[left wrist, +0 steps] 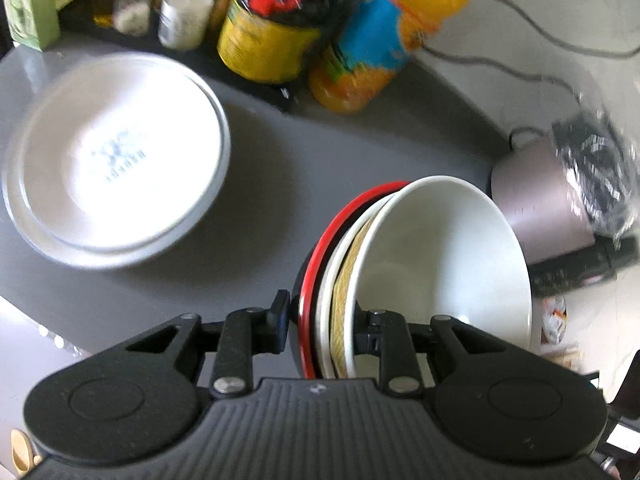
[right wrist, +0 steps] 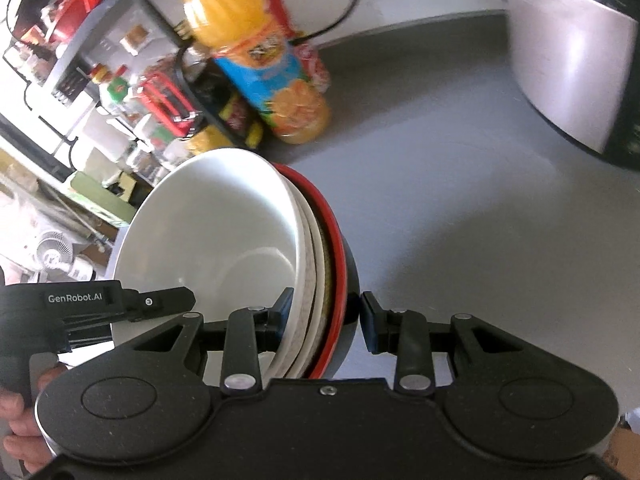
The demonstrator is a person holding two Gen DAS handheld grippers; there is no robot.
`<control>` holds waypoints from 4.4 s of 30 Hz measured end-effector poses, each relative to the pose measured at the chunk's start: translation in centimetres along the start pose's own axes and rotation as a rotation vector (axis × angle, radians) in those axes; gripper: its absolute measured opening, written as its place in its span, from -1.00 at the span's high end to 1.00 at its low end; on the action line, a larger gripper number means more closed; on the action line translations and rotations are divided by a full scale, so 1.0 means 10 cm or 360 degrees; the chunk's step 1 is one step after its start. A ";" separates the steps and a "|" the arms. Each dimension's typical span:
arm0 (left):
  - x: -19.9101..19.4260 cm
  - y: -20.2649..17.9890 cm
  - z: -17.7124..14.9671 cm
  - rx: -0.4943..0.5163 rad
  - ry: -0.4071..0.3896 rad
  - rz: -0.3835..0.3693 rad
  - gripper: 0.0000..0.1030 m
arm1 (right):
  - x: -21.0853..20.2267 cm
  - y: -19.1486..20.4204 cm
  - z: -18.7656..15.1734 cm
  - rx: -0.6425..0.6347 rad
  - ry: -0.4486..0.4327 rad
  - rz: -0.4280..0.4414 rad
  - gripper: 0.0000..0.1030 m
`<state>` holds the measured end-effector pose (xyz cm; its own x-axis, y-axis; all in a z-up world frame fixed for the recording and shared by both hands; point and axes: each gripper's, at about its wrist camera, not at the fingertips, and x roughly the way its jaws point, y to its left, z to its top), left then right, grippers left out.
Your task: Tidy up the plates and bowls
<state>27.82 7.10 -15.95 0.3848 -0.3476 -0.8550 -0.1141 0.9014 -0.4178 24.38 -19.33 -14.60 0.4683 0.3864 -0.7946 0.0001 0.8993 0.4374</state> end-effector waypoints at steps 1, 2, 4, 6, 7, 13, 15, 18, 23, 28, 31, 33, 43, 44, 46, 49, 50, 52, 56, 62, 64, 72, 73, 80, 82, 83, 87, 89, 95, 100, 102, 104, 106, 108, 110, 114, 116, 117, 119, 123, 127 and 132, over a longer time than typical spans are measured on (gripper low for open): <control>-0.04 0.04 0.04 -0.0010 -0.0012 0.0005 0.52 | 0.02 0.06 0.03 -0.0009 0.0003 0.0005 0.36; -0.07 0.08 0.08 -0.0023 -0.0016 0.0012 0.52 | 0.04 0.11 0.06 -0.0021 0.0001 0.0011 0.36; -0.14 0.17 0.17 -0.0044 -0.0032 0.0018 0.52 | 0.08 0.25 0.12 -0.0044 0.0001 0.0022 0.36; -0.21 0.26 0.23 -0.0055 -0.0053 0.0015 0.51 | 0.12 0.37 0.18 -0.0069 0.0006 0.0031 0.36; -0.25 0.32 0.27 -0.0066 -0.0058 0.0016 0.51 | 0.15 0.45 0.22 -0.0085 0.0011 0.0037 0.36; -0.40 0.61 0.52 -0.0128 -0.0107 0.0030 0.51 | 0.32 0.79 0.34 -0.0145 0.0029 0.0068 0.36; -0.43 0.70 0.59 -0.0148 -0.0113 0.0040 0.51 | 0.40 0.92 0.37 -0.0162 0.0042 0.0080 0.36; -0.50 0.86 0.68 -0.0164 -0.0120 0.0049 0.51 | 0.52 1.07 0.41 -0.0176 0.0060 0.0091 0.36; -0.55 1.16 0.83 -0.0198 -0.0117 0.0073 0.51 | 0.74 1.34 0.44 -0.0191 0.0091 0.0107 0.36; -0.57 1.43 0.98 -0.0228 -0.0114 0.0083 0.51 | 0.97 1.57 0.50 -0.0204 0.0115 0.0114 0.35; -0.56 1.58 1.07 -0.0231 -0.0101 0.0088 0.51 | 1.10 1.65 0.50 -0.0194 0.0141 0.0112 0.35; -0.52 1.66 1.13 -0.0239 -0.0084 0.0097 0.51 | 1.18 1.69 0.49 -0.0179 0.0160 0.0113 0.35; -0.30 1.89 1.35 -0.0175 0.0048 0.0122 0.52 | 1.42 1.72 0.46 -0.0103 0.0200 0.0071 0.35; -0.27 1.88 1.36 -0.0151 0.0060 0.0132 0.52 | 1.44 1.72 0.45 -0.0101 0.0203 0.0065 0.35; -0.22 1.89 1.39 -0.0128 0.0076 0.0136 0.52 | 1.47 1.71 0.43 -0.0091 0.0215 0.0050 0.35; -0.17 1.92 1.42 -0.0136 0.0091 0.0132 0.52 | 1.47 1.71 0.41 -0.0100 0.0215 0.0046 0.35; -0.17 1.91 1.42 -0.0126 0.0083 0.0132 0.52 | 1.47 1.72 0.41 -0.0104 0.0213 0.0042 0.35; -0.17 1.90 1.42 -0.0109 0.0081 0.0137 0.52 | 1.47 1.73 0.42 -0.0101 0.0209 0.0035 0.35; -0.18 1.88 1.40 -0.0061 0.0067 0.0141 0.52 | 1.46 1.72 0.39 -0.0098 0.0186 0.0042 0.32; -0.21 1.92 1.39 -0.0036 0.0059 0.0097 0.45 | 1.42 1.72 0.36 -0.0057 0.0168 0.0022 -0.25; -0.27 1.92 1.38 -0.0027 0.0024 0.0106 0.40 | 1.33 1.77 0.34 -0.0138 0.0125 0.0006 -0.68; -0.55 1.80 1.32 0.0089 -0.0128 0.0228 -0.53 | 1.07 1.66 0.33 -0.0123 -0.0024 -0.0017 -0.75; -0.56 1.79 1.31 0.0090 -0.0126 0.0246 -0.53 | 1.04 1.63 0.32 -0.0116 -0.0044 -0.0022 -0.79; -0.65 1.71 1.22 0.0101 -0.0184 0.0280 -0.57 | 0.74 1.38 0.19 -0.0045 -0.0151 -0.0083 -0.90; -0.70 1.67 1.19 0.0104 -0.0200 0.0273 -0.61 | 0.63 1.30 0.12 -0.0025 -0.0178 -0.0091 -0.90; -0.73 1.65 1.17 0.0101 -0.0209 0.0274 -0.65 | 0.59 1.27 0.10 -0.0020 -0.0194 -0.0093 -0.90; -0.92 1.54 1.03 0.0139 -0.0303 0.0292 -0.82 | 0.33 1.12 -0.01 -0.0001 -0.0261 -0.0089 -0.92; -1.01 1.49 0.94 0.0156 -0.0333 0.0289 -0.88 | 0.16 1.06 -0.08 -0.0016 -0.0295 -0.0084 -1.00; -1.30 1.28 0.57 0.0190 -0.0441 0.0292 -0.99 | -0.42 0.89 -0.35 -0.0039 -0.0412 -0.0081 -1.00; -1.77 1.10 0.09 0.0187 -0.0542 0.0298 -0.99 | -0.89 0.79 -0.61 -0.0089 -0.0472 -0.0075 -1.00; -1.97 1.03 -0.13 0.0200 -0.0581 0.0305 -0.99 | -1.05 0.76 -0.72 -0.0105 -0.0490 -0.0091 -1.00; -2.10 0.98 -0.32 0.0202 -0.0614 0.0294 -0.99 | -1.19 0.73 -0.83 -0.0103 -0.0509 -0.0108 -1.00; -2.22 0.93 -0.53 0.0195 -0.0640 0.0313 -0.99 | -1.34 0.69 -0.94 -0.0101 -0.0533 -0.0114 -1.00; -2.32 0.90 -0.73 0.0179 -0.0655 0.0327 -0.99 | -1.47 0.67 -1.02 -0.0121 -0.0557 -0.0141 -1.00; -2.42 0.87 -0.89 0.0176 -0.0671 0.0344 -0.99 | -1.60 0.63 -1.10 -0.0123 -0.0582 -0.0146 -1.00; -2.57 0.80 -1.16 0.0197 -0.0701 0.0367 -0.99 | -1.80 0.56 -1.20 -0.0114 -0.0584 -0.0180 -1.00; -2.62 0.76 -1.25 0.0207 -0.0716 0.0371 -0.99 | -1.91 0.54 -1.26 -0.0136 -0.0618 -0.0219 -1.00; -2.65 0.73 -1.30 0.0217 -0.0732 0.0367 -0.99 | -1.96 0.54 -1.28 -0.0150 -0.0643 -0.0250 -1.00; -2.69 0.67 -1.36 0.0234 -0.0746 0.0374 -0.99 | -2.02 0.54 -1.32 -0.0172 -0.0670 -0.0300 -1.00; -2.75 0.55 -1.46 0.0301 -0.0771 0.0399 -0.99 | -2.09 0.52 -1.35 -0.0173 -0.0670 -0.0333 -1.00; -2.77 0.51 -1.49 0.0318 -0.0784 0.0380 -0.99 | -2.14 0.54 -1.35 -0.0169 -0.0681 -0.0368 -1.00; -2.83 0.45 -1.53 0.0339 -0.0811 0.0394 -0.99 | -2.21 0.60 -1.34 -0.0160 -0.0696 -0.0362 -1.00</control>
<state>2.35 17.02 1.69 0.7664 -0.0006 -0.6424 -0.0907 0.9899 -0.1092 2.18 -19.74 -0.13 0.7929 0.0759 -0.6046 0.0698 0.9744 0.2138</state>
